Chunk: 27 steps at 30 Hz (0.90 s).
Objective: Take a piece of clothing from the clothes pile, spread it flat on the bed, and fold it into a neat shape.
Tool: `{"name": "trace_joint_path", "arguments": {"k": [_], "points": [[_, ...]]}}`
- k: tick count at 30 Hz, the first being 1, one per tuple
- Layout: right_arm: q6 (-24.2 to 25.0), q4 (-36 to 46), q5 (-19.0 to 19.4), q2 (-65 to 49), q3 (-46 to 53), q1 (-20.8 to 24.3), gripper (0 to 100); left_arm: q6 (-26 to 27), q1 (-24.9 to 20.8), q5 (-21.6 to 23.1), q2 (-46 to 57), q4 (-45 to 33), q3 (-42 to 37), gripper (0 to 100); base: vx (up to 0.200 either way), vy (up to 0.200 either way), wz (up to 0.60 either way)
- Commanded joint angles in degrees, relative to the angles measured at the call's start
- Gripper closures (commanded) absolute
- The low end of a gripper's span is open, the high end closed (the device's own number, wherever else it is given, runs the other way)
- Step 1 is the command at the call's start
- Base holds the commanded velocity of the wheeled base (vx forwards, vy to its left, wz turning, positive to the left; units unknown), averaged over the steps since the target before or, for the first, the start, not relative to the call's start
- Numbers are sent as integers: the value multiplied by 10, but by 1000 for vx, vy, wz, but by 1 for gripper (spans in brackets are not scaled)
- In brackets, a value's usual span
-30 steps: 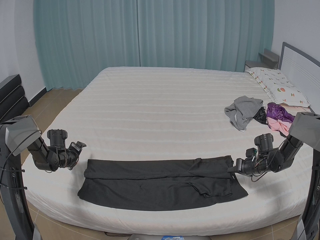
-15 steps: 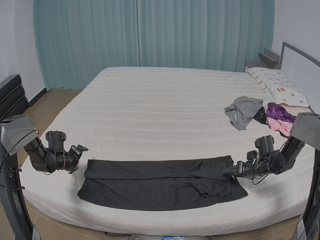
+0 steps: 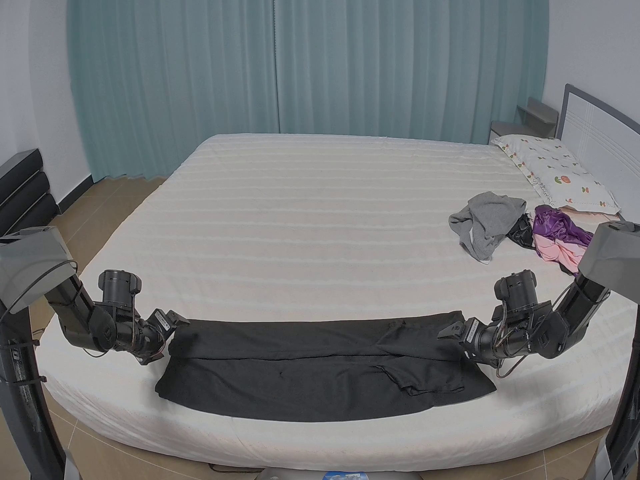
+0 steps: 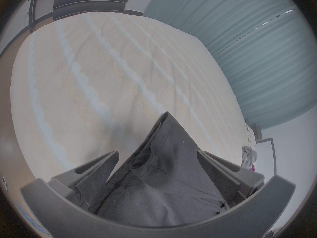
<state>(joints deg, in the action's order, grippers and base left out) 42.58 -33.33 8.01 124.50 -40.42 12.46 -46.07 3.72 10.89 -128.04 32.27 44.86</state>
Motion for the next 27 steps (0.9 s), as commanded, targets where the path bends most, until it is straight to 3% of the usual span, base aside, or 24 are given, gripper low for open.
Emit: {"name": "trace_joint_path", "arguments": {"k": [1,2,3,8,20,27], "points": [[21,3,-20,6,0,20,0,2,-13,-3,0,1,-7,0,0,0,0],[22,4,-23,7,-2,20,0,2,-13,-4,0,1,-7,0,0,0,0],[29,5,-28,7,-4,20,0,3,-13,-7,1,0,-8,100,0,0,0],[73,5,-53,23,-11,25,0,5,-14,-11,-1,2,-10,100,0,0,0],[78,6,-90,46,-48,27,0,-2,-13,-23,13,3,-1,100,0,0,0],[77,18,-92,52,-65,29,0,-2,-13,-23,12,3,-1,100,0,0,0]]}}
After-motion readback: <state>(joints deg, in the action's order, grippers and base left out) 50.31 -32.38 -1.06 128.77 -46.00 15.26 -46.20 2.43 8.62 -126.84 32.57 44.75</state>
